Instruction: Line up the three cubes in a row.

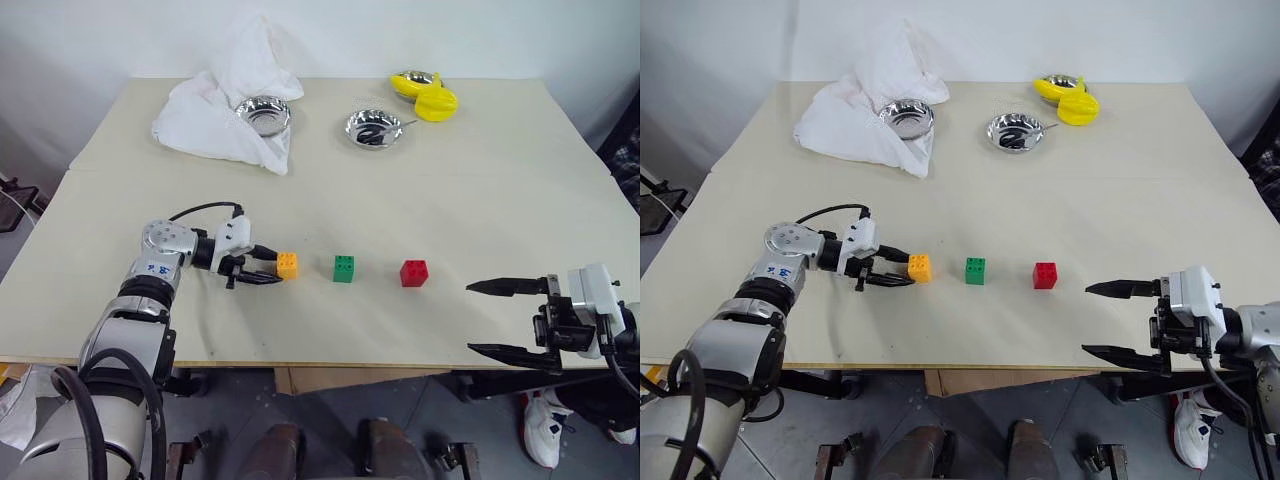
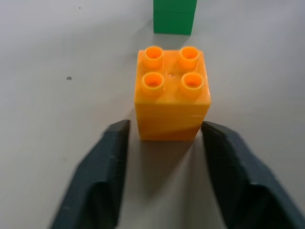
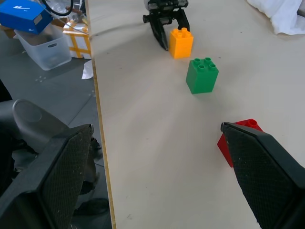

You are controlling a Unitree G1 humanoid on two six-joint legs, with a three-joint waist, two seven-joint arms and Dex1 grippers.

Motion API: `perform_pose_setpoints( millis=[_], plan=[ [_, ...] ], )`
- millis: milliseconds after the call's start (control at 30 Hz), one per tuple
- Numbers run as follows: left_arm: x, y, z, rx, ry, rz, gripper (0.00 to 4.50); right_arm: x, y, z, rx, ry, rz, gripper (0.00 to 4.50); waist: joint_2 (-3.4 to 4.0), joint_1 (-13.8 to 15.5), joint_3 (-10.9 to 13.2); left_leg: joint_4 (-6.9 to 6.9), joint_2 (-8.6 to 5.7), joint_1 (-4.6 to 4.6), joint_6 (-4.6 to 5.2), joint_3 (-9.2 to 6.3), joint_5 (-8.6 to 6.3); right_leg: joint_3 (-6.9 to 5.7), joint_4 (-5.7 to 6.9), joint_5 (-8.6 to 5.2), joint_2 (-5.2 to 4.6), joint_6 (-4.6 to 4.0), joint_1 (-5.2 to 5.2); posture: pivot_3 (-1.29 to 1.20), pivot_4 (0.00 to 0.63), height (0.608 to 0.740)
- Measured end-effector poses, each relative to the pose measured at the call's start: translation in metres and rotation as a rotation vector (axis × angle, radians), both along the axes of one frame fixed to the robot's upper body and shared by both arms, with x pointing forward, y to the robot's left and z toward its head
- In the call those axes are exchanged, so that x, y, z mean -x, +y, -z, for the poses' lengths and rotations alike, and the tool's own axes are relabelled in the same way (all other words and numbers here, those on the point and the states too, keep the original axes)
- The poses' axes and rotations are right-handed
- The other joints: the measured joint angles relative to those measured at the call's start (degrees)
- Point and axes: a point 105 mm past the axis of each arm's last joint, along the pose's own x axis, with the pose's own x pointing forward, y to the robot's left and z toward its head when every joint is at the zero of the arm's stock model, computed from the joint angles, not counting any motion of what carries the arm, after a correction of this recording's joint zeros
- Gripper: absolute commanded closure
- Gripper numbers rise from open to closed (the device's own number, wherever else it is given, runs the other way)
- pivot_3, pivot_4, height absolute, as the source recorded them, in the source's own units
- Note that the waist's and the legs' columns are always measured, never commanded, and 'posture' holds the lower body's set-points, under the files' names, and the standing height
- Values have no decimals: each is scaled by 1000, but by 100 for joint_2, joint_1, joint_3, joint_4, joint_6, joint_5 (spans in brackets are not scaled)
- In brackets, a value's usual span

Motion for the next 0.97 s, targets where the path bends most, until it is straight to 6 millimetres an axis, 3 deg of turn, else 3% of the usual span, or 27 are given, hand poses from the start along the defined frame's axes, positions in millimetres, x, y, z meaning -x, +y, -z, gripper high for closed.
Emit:
perform_pose_setpoints(
  millis=[133,300,400,600,700,767,967],
  plan=[
    [-2,0,-2,18,-10,-14,24,0,1,0,-4,-5,1,0,-1,-2,1,0,1,-5,0,0,0,0,-1,0,0,0,-4,0,150,740],
    [1,7,-8,32,-20,-4,24,-1,3,1,-10,-2,-5,0,-2,-8,1,0,2,-5,0,0,-1,-1,-1,0,-1,0,-5,0,150,740],
    [11,33,-13,67,-37,-17,24,-4,5,0,-17,-10,-10,0,-1,-92,1,-12,8,-4,-1,3,-1,5,-1,0,-1,0,-11,0,150,740],
    [53,85,-6,97,-59,-111,24,-9,-1,1,-21,-9,-13,0,0,-162,0,-22,8,-1,1,0,-2,19,-7,0,-7,-2,-8,0,150,740],
    [95,109,-2,94,-36,-175,24,-14,-10,3,-18,-6,-5,0,0,-192,1,-42,16,5,2,-3,-3,41,-18,0,-6,-9,-4,0,150,740],
    [114,110,-5,100,-50,-217,24,-18,-16,7,-2,-7,-2,0,6,-132,4,-43,14,8,2,-6,-3,43,-31,0,-8,-10,5,0,150,740],
    [139,115,-8,90,-67,-352,24,-29,-40,16,43,-19,72,0,16,17,3,-60,12,19,-2,-10,2,37,-46,2,-9,-13,16,0,150,740]
  ],
)
